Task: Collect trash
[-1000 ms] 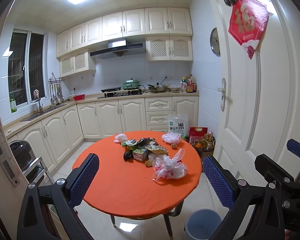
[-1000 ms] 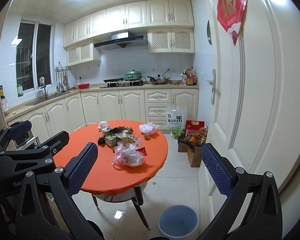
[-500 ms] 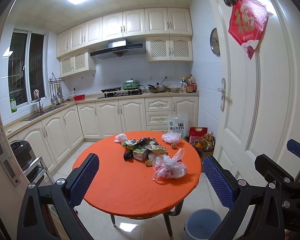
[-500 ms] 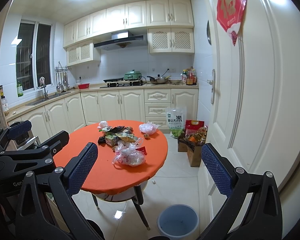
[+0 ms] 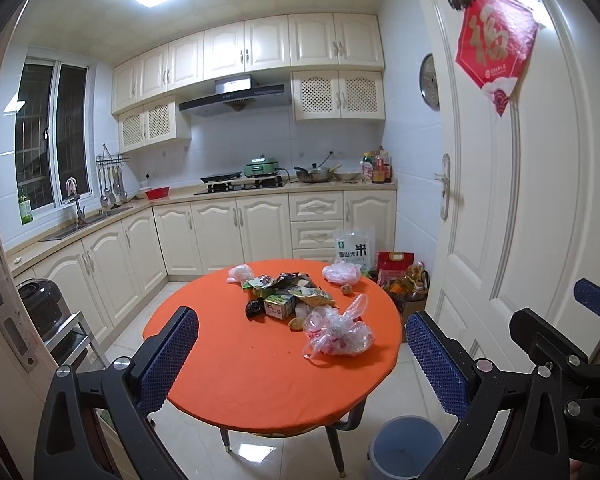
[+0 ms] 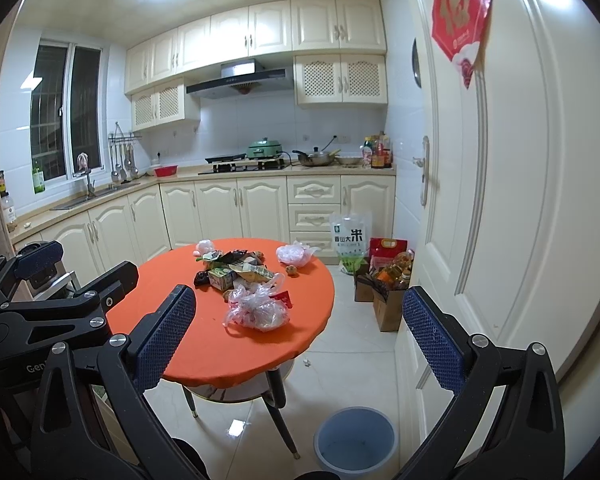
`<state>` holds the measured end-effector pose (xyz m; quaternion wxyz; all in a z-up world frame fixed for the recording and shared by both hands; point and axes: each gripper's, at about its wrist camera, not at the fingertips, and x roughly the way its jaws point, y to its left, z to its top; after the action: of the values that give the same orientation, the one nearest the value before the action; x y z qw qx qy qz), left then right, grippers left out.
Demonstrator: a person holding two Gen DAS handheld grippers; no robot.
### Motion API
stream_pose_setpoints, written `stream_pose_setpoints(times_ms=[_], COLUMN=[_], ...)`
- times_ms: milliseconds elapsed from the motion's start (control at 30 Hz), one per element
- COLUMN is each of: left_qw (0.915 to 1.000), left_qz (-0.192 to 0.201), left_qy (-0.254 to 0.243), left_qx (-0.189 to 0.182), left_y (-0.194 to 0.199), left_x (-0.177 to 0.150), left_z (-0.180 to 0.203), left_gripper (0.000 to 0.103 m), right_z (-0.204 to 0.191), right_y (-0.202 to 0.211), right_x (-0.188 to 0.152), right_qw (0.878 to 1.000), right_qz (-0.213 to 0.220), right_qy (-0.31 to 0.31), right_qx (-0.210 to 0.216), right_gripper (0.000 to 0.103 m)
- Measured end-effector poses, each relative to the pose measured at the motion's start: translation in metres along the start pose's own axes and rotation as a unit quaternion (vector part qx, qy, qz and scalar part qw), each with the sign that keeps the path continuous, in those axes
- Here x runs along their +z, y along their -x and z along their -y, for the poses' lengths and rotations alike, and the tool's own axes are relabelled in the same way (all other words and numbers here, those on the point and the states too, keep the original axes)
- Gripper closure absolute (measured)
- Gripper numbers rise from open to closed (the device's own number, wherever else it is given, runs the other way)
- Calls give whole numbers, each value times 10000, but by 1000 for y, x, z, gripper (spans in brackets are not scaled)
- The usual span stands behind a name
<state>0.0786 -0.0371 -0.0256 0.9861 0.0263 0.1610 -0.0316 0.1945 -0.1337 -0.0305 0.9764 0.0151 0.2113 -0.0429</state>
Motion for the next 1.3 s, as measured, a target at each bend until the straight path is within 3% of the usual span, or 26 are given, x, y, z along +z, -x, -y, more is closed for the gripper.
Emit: stream_pose_setpoints(times_ms=[567, 867, 1067, 1300], left_qw=[10000, 9998, 9990, 9899], left_qz=[-40, -165, -437, -1362], left_qy=[6, -9, 15, 384], left_qx=[-28, -82, -85, -30], left_y=[0, -20, -70, -157], left_x=[0, 0, -3, -23], left_z=[0, -4, -28, -73], left_gripper=[1, 1, 1, 1], right_z=[1, 1, 8, 12], right_y=[-1, -17, -60, -140], right_x=[-1, 0, -10, -35], right_qw=[10000, 9998, 9987, 9938], right_qz=[-33, -171, -508, -1096], right_qy=[-10, -36, -76, -35], right_qx=[-9, -2, 10, 174], right_gripper=[0, 0, 0, 0])
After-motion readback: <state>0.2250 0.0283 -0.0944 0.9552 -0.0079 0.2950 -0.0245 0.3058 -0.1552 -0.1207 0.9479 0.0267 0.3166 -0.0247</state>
